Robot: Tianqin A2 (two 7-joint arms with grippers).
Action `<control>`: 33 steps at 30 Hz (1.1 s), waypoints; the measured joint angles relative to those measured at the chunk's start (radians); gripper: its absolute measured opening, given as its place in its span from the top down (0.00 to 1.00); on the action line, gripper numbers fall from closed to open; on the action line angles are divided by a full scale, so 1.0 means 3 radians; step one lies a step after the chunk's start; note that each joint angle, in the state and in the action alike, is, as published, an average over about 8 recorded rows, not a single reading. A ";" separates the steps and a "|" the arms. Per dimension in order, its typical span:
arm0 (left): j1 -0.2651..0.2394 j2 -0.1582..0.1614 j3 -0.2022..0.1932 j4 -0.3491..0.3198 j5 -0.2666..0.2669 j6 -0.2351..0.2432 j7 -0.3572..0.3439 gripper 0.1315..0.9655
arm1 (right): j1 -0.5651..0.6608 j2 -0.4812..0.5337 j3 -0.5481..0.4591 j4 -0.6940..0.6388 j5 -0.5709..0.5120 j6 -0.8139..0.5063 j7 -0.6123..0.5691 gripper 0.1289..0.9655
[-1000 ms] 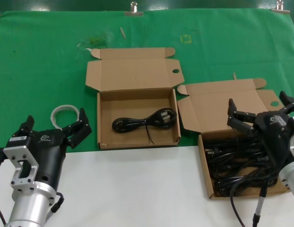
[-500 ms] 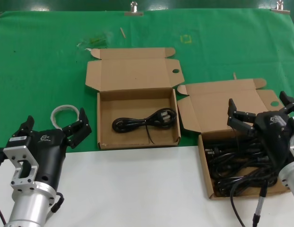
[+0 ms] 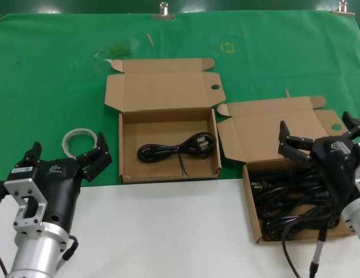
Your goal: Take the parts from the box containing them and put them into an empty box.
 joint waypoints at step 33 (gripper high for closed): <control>0.0000 0.0000 0.0000 0.0000 0.0000 0.0000 0.0000 0.00 | 0.0000 0.0000 0.0000 0.0000 0.0000 0.0000 0.0000 0.00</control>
